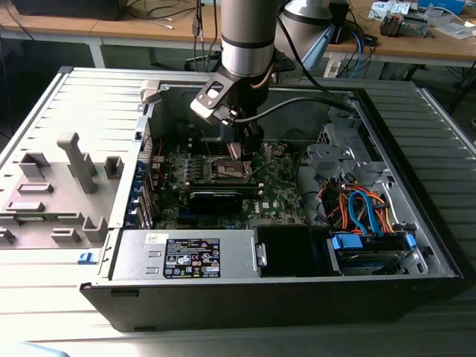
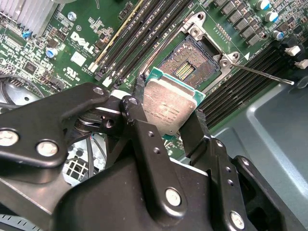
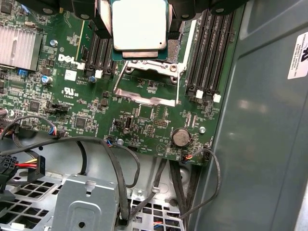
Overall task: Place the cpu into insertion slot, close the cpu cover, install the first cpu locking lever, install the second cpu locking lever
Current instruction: 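Place the cpu into insertion slot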
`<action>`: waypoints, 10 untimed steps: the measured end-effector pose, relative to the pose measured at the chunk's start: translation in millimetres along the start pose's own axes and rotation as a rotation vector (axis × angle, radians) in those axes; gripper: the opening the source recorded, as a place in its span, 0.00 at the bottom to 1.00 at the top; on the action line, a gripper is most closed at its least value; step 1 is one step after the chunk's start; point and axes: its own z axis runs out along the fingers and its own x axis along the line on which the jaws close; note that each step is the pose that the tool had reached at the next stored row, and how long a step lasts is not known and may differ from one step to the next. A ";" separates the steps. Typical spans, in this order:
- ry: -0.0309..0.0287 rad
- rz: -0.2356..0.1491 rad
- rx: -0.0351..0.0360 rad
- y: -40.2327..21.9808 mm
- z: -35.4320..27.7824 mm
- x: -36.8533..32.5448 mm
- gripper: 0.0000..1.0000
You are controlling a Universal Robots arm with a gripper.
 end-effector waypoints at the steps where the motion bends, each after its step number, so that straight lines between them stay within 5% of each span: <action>1: -0.0001 0.001 0.0001 0.0 0.0 0.0 0.55; 10: -0.0004 0.009 0.0000 0.0 0.2 0.0 0.55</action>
